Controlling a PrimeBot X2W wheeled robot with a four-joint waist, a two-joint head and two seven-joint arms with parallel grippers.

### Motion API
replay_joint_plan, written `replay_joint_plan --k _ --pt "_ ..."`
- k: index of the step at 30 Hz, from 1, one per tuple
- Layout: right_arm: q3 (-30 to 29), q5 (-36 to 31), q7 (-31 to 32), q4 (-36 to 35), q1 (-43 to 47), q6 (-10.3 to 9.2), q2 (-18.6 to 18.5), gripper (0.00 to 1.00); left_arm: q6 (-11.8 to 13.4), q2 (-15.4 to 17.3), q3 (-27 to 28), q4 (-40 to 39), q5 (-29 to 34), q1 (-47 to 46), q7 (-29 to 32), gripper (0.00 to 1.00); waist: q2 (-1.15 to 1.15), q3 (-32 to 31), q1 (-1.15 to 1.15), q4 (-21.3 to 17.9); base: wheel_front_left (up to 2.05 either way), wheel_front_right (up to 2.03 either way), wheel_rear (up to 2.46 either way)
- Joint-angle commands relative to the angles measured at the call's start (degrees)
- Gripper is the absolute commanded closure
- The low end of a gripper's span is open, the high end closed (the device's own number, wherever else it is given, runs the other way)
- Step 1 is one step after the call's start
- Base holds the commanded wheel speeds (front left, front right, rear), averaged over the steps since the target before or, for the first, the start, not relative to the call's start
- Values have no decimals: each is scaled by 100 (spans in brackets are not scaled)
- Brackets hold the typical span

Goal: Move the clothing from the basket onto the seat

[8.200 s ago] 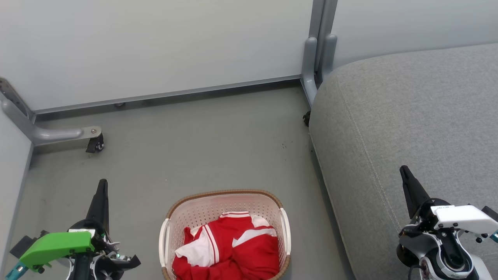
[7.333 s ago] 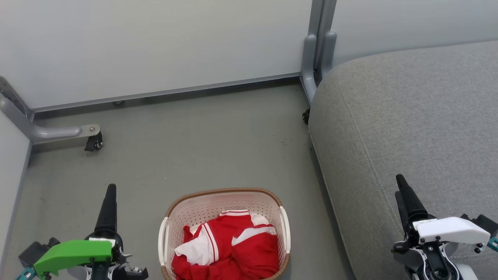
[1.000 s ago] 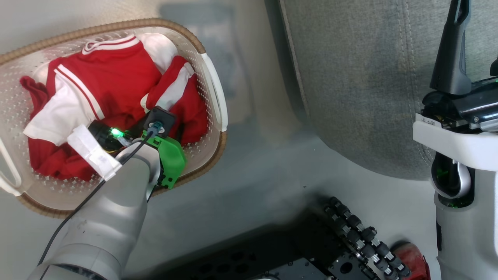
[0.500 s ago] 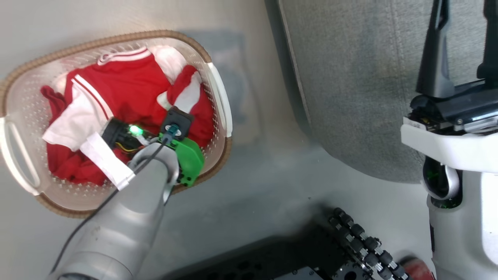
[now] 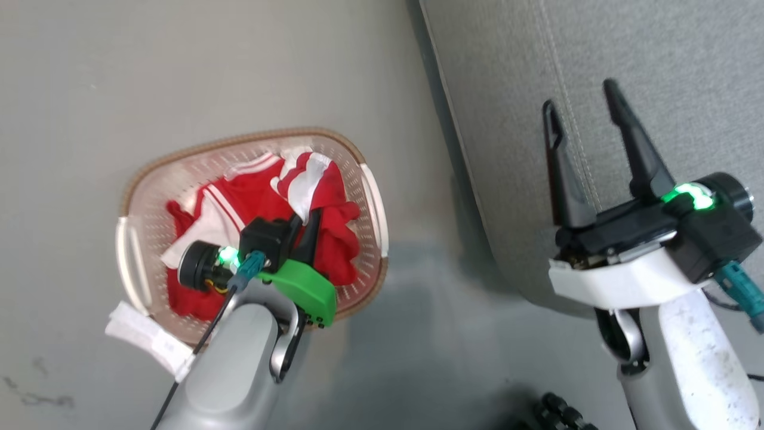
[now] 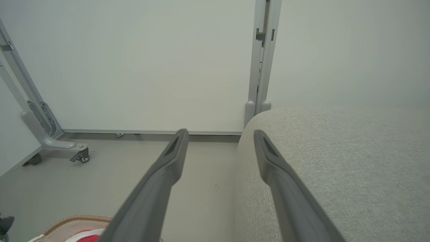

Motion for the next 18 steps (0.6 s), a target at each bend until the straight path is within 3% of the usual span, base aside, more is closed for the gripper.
replay_joint_plan --k 1,9,18 --pt "49 -24 -18 79 188 -2 -47 0 20 9 63 -166 -70 234 -4 100 0 -964 0 519 0 0 0" --pt "240 -62 -18 431 636 -2 -76 0 94 10 591 -1271 8 991 -5 100 0 -1823 0 656 0 0 0" --pt "410 -79 -17 631 1113 -2 -97 0 -20 13 941 -2364 271 1485 -4 100 0 -2483 0 638 0 0 0"
